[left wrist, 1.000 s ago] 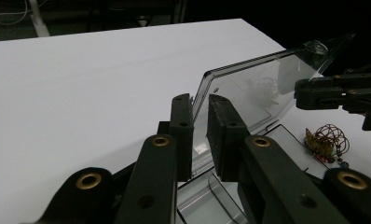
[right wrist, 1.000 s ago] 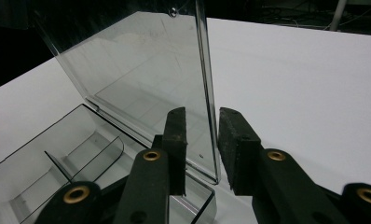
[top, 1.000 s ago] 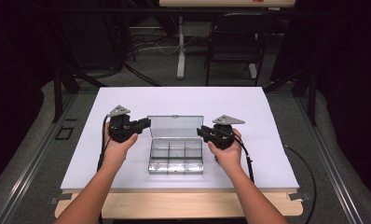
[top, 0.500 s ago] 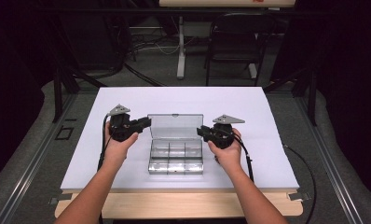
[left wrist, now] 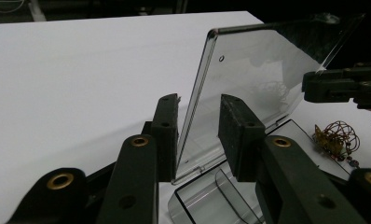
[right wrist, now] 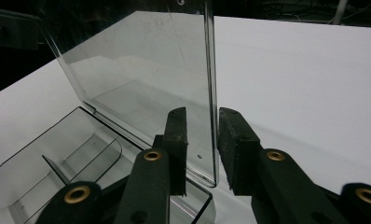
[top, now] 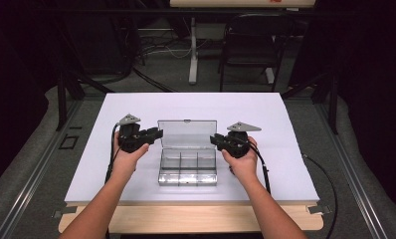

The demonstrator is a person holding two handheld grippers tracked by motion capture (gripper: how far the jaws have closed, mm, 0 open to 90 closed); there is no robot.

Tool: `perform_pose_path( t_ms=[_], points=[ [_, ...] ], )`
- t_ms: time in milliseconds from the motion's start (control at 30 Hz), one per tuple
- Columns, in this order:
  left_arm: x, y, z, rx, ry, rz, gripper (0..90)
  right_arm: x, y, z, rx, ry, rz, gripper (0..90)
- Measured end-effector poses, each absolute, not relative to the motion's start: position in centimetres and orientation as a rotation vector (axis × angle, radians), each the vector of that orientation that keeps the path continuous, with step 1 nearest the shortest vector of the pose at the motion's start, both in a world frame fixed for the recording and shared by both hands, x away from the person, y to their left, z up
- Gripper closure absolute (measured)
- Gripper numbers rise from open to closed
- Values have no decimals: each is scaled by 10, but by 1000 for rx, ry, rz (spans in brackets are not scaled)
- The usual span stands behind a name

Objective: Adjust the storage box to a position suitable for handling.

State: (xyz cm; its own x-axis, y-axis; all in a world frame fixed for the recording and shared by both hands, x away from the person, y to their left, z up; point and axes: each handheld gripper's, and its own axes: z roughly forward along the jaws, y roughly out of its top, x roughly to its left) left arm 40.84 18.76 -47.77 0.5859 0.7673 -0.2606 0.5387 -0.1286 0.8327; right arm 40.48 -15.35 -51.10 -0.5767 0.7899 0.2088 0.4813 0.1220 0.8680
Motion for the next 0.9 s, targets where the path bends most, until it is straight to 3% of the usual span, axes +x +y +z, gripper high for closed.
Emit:
perform_pose_path(
  t_ms=[900],
  points=[
    [416,179,-501,1844,1077,237,641,406,-153,-511,1240,2100,1435,736]
  ],
)
